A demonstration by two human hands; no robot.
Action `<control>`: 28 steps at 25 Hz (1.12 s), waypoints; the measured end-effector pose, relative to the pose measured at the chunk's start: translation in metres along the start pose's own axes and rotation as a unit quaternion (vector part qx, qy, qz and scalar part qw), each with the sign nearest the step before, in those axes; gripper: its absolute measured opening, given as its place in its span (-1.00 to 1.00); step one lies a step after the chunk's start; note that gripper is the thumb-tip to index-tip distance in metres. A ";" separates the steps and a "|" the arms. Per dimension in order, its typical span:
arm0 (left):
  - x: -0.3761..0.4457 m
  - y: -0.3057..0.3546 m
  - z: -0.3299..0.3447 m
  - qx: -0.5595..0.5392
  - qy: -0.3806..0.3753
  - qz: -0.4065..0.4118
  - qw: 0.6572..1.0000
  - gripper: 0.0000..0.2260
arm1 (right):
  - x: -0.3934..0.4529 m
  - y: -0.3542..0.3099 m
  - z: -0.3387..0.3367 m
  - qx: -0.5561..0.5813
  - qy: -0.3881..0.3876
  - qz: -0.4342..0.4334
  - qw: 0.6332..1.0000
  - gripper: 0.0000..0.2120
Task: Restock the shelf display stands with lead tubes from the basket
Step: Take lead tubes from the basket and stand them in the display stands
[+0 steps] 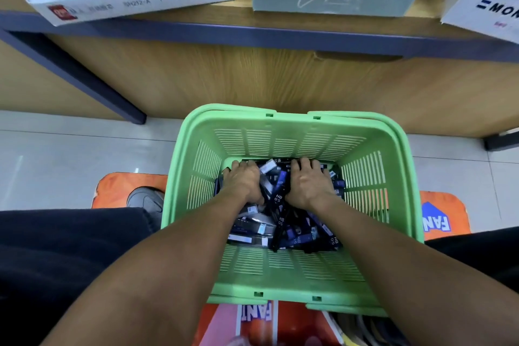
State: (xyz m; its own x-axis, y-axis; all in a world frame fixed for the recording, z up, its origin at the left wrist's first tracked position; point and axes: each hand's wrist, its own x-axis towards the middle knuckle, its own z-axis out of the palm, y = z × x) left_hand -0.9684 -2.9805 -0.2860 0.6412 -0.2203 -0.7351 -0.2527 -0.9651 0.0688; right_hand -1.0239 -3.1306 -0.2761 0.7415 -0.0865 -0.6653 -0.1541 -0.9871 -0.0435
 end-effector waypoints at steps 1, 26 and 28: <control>0.002 -0.001 0.001 0.001 -0.009 -0.001 1.000 -0.36 | 0.002 -0.001 -0.002 -0.005 -0.015 0.001 1.000 -0.20; -0.050 -0.004 -0.054 -0.368 -0.121 0.094 0.917 -0.73 | -0.041 0.036 -0.062 0.397 -0.105 -0.010 0.912 -0.20; -0.061 -0.007 -0.065 -0.389 -0.134 0.111 0.905 -0.72 | -0.050 0.032 -0.075 0.427 -0.095 -0.037 0.899 -0.11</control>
State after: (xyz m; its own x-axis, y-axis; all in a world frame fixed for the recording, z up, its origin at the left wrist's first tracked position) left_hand -0.9583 -2.9697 -0.1978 0.4122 -0.4792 -0.7749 0.3003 -0.7315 0.6121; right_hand -1.0171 -3.1680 -0.1879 0.6583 0.0800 -0.7485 -0.6135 -0.5191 -0.5951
